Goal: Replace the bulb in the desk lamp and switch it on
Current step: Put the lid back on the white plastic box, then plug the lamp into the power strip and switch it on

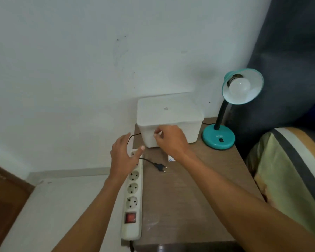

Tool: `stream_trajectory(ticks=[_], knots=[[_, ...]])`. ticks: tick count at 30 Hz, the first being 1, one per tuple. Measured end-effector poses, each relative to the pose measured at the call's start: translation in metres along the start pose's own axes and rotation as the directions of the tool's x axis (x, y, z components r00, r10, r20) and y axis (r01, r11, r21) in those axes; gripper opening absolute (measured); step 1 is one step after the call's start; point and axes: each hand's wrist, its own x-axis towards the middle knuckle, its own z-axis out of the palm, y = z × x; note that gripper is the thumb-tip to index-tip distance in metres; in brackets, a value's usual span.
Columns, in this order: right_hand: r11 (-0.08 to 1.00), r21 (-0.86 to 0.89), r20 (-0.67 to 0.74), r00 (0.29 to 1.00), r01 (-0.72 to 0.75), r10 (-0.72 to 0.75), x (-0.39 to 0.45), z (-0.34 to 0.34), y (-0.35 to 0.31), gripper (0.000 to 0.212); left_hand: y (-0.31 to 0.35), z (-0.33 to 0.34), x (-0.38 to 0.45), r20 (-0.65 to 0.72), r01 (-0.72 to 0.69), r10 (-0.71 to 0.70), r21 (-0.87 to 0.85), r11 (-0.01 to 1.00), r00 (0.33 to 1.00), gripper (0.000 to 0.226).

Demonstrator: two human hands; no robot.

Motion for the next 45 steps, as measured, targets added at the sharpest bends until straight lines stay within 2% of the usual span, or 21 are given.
stream_trajectory(ticks=[3, 6, 10, 12, 16, 20, 24, 26, 28, 37, 45], knots=[[0.988, -0.15, 0.165, 0.985, -0.032, 0.057, -0.027, 0.039, 0.002, 0.02, -0.029, -0.003, -0.044, 0.086, 0.059, -0.056, -0.027, 0.998, 0.995, 0.094], [0.945, -0.325, 0.253, 0.965, 0.014, 0.073, -0.049, 0.065, 0.003, 0.018, -0.05, -0.002, -0.087, 0.238, 0.153, -0.131, -0.074, 0.985, 0.962, 0.104], [0.918, -0.396, 0.265, 0.959, 0.015, 0.098, -0.062, 0.086, 0.0, 0.021, -0.055, 0.001, -0.112, 0.257, 0.197, -0.144, -0.196, 0.961, 0.956, 0.074], [0.911, -0.411, 0.246, 0.964, 0.012, 0.099, -0.063, 0.093, -0.001, 0.02, -0.052, 0.0, -0.109, 0.27, 0.193, -0.134, -0.208, 0.959, 0.954, 0.067], [0.91, -0.413, 0.227, 0.97, 0.014, 0.088, -0.063, 0.093, -0.001, 0.021, -0.051, -0.003, -0.093, 0.317, 0.159, -0.09, -0.197, 0.967, 0.944, 0.089], [0.945, -0.325, 0.147, 0.984, -0.044, 0.096, -0.053, 0.086, -0.005, 0.014, -0.05, -0.002, -0.082, 0.352, 0.206, -0.121, -0.213, 0.955, 0.928, 0.099], [0.988, 0.06, 0.028, 0.99, -0.143, 0.141, -0.043, 0.075, -0.02, 0.006, -0.052, 0.002, -0.087, 0.384, 0.275, -0.158, -0.272, 0.922, 0.91, 0.118], [0.955, 0.24, 0.048, 0.985, -0.173, 0.167, -0.04, 0.07, -0.03, 0.01, -0.053, 0.003, -0.09, 0.415, 0.291, -0.156, -0.286, 0.913, 0.897, 0.125], [0.934, 0.316, 0.058, 0.986, -0.167, 0.156, -0.037, 0.074, -0.036, 0.012, -0.054, 0.003, -0.091, 0.434, 0.29, -0.141, -0.299, 0.909, 0.89, 0.127], [0.946, 0.283, 0.095, 0.986, -0.16, 0.138, -0.045, 0.101, -0.039, 0.013, -0.07, 0.009, -0.09, 0.459, 0.342, -0.165, -0.333, 0.879, 0.873, 0.14], [0.985, 0.15, 0.092, 0.993, -0.091, 0.077, -0.044, 0.112, -0.036, 0.009, -0.073, 0.013, -0.09, 0.457, 0.328, -0.151, -0.337, 0.883, 0.876, 0.134]])
